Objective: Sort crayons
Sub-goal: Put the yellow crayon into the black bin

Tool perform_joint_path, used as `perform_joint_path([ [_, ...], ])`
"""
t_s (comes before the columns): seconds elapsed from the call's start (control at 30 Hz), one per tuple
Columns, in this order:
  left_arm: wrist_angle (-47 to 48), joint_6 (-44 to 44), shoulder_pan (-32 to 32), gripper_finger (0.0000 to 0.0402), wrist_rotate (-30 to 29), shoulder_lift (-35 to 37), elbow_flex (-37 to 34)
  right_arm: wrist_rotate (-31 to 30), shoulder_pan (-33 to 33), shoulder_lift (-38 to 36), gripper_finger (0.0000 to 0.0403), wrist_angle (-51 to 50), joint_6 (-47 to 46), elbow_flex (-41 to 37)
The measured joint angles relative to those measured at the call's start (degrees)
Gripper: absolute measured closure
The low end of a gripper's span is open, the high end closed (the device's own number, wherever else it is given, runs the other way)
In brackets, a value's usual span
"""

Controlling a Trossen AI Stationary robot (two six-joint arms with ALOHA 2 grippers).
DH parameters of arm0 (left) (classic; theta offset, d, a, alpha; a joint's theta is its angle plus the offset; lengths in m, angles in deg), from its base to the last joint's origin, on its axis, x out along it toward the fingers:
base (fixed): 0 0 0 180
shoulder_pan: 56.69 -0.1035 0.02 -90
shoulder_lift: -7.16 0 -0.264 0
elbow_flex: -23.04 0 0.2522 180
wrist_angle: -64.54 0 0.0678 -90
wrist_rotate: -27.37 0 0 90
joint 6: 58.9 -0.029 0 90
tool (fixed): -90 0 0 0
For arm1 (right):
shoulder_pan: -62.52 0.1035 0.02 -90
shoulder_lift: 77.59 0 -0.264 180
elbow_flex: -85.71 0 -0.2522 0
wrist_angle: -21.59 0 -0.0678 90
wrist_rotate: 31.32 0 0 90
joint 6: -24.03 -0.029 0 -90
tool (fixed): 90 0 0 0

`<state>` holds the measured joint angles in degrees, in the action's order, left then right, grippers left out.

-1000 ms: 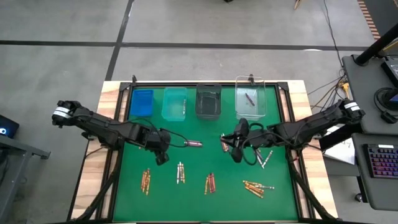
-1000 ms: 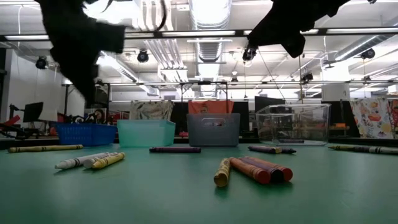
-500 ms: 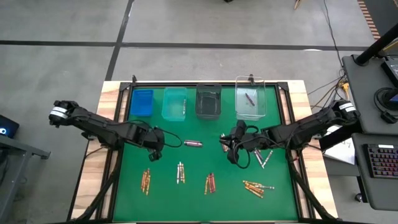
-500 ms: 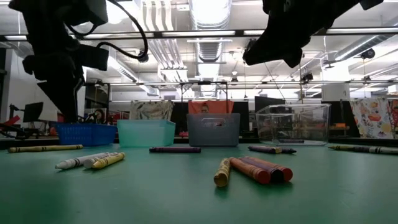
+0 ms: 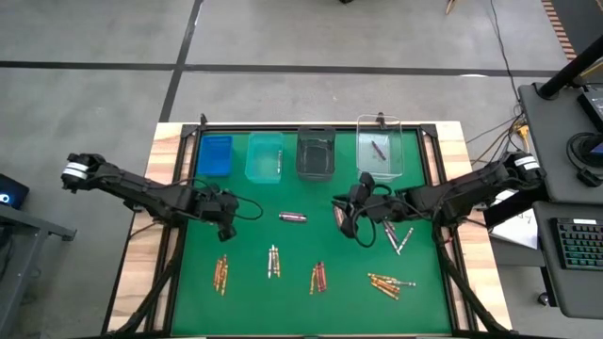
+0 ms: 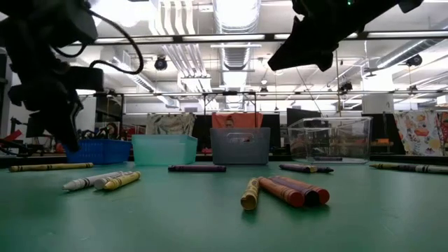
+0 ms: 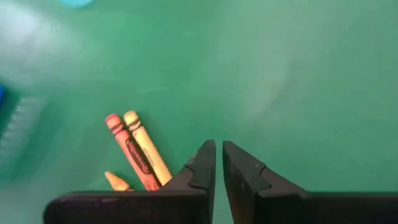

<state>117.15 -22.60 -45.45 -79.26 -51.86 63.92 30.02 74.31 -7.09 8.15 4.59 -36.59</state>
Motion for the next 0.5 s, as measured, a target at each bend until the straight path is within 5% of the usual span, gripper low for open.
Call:
perform_joint_path([
  [0.2, 1.0, 9.4, 0.0, 0.0355, -5.1, -0.8, -1.5, 0.0, -0.2, 0.0, 0.0346, 0.0, 0.6, 0.0],
  [0.5, 0.8, 10.3, 0.0, 0.0336, -6.9, -1.8, -2.3, 0.0, -0.2, 0.0, 0.0346, 0.0, 0.7, 0.0],
])
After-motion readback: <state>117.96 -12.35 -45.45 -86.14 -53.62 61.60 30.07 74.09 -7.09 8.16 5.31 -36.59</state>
